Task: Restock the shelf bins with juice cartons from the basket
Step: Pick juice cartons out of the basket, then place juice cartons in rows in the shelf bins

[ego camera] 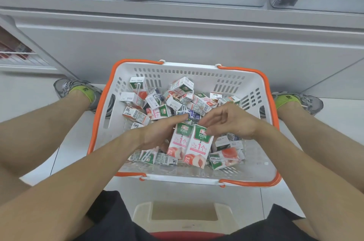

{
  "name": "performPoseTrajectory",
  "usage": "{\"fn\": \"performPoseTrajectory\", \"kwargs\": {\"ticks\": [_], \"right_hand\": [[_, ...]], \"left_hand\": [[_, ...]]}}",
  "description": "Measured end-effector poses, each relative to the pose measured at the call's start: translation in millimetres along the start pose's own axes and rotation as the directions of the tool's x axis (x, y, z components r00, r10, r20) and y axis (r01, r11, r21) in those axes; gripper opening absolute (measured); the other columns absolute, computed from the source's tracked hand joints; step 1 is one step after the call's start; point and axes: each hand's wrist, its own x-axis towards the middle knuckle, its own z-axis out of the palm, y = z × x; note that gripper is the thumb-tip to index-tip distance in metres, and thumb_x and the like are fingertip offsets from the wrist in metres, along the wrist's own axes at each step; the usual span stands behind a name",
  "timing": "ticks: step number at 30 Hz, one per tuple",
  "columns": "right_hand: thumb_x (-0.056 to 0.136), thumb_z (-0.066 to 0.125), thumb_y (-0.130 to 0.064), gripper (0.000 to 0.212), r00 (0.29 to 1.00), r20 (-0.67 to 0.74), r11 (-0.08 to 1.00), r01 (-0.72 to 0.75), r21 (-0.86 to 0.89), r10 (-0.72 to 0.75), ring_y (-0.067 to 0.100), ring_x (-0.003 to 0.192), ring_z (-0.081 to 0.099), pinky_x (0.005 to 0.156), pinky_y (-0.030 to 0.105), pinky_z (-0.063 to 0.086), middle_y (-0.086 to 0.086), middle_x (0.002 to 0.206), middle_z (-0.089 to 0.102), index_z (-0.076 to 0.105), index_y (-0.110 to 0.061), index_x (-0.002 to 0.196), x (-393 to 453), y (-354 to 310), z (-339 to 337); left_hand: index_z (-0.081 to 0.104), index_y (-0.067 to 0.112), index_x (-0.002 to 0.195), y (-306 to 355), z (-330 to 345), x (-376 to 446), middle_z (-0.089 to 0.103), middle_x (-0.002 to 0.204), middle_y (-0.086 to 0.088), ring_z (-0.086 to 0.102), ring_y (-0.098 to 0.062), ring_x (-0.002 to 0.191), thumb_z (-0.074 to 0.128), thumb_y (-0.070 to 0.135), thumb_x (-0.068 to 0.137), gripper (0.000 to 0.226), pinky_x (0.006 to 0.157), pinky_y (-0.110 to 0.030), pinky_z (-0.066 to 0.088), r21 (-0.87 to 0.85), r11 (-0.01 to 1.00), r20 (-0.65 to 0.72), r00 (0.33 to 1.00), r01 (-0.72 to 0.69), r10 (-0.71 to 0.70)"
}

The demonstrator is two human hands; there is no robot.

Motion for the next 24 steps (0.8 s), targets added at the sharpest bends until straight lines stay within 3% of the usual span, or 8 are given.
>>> {"fn": "performPoseTrajectory", "kwargs": {"ticks": [3,6,9,13,17,20,22,24], "right_hand": [[0.084,0.069,0.011,0.023,0.999,-0.027,0.998,0.027,0.054,-0.026,0.023,0.082,0.075,0.059,0.025,0.059,0.018,0.095,0.076,0.069,0.009,0.107,1,-3,3],[0.083,0.073,0.003,0.022,0.998,-0.067,0.997,0.02,0.073,-0.015,0.034,0.091,0.074,0.069,0.036,0.064,0.019,0.099,0.075,0.071,0.008,0.104,4,-3,7],[0.081,0.077,-0.003,0.022,0.994,-0.104,0.999,0.032,0.024,-0.029,0.033,0.093,0.073,0.075,0.034,0.062,0.018,0.102,0.075,0.075,0.003,0.102,5,-3,9],[0.077,0.084,-0.026,0.024,0.989,-0.102,0.949,0.071,-0.307,-0.107,0.024,0.096,0.068,0.09,0.037,0.056,0.006,0.105,0.073,0.079,-0.018,0.099,5,-5,13],[0.08,0.081,-0.031,0.043,0.999,-0.029,0.983,-0.019,-0.183,0.014,0.009,0.106,0.068,0.099,0.037,0.054,-0.003,0.126,0.065,0.068,-0.024,0.12,5,-5,23],[0.081,0.079,-0.031,0.051,0.997,0.081,0.992,0.004,-0.127,0.007,0.01,0.115,0.064,0.104,0.036,0.05,-0.003,0.131,0.062,0.062,-0.03,0.13,3,-11,28],[0.079,0.082,-0.022,0.058,0.988,0.154,0.982,0.006,-0.187,0.023,0.005,0.117,0.061,0.104,0.032,0.049,-0.007,0.132,0.061,0.06,-0.036,0.131,4,-18,32],[0.076,0.086,-0.022,0.06,0.989,0.148,0.975,0.004,-0.223,0.03,0.005,0.118,0.06,0.105,0.033,0.049,-0.009,0.132,0.061,0.062,-0.041,0.128,9,-25,39]], "left_hand": [[0.058,0.018,0.12,0,2,-1,0.065,0.075,0.007,0.05,-0.01,0.058,0.028,0.066,0.097,0.061,0.055,-0.024,0.036,0.008,0.999,0.038,0.999,-0.036,0.035],[0.061,0.022,0.104,-1,4,-4,0.063,0.073,0.01,0.048,-0.01,0.064,0.045,0.063,0.089,0.047,0.061,-0.024,0.035,0.053,0.998,0.08,0.996,-0.037,0.033],[0.056,0.022,0.118,-4,3,-6,0.069,0.08,0.011,0.06,-0.006,0.071,0.063,0.047,0.084,0.043,0.063,-0.02,0.044,0.07,0.997,0.056,0.998,-0.045,0.042],[0.051,0.018,0.128,-12,-1,-5,0.067,0.086,0.003,0.052,-0.013,0.071,0.077,0.038,0.078,0.06,0.058,-0.023,0.038,0.075,0.997,0.066,0.998,-0.027,0.022],[0.057,0.019,0.121,-10,-1,-9,0.064,0.087,0.001,0.046,-0.021,0.079,0.08,0.035,0.072,0.056,0.061,-0.028,0.036,0.117,0.992,0.085,0.996,-0.038,0.028],[0.061,0.027,0.117,6,-7,-19,0.064,0.094,0.0,0.053,-0.026,0.081,0.08,0.033,0.076,0.045,0.065,-0.028,0.043,0.286,0.956,0.117,0.993,-0.061,0.029],[0.062,0.035,0.118,16,-15,-27,0.069,0.104,0.003,0.064,-0.016,0.091,0.083,0.04,0.073,0.05,0.081,-0.031,0.051,0.43,0.901,0.102,0.995,-0.065,0.023],[0.059,0.042,0.122,22,-25,-39,0.067,0.098,0.004,0.06,-0.004,0.082,0.085,0.053,0.063,0.065,0.081,-0.028,0.049,0.5,0.865,0.028,0.999,-0.03,0.018]]}}
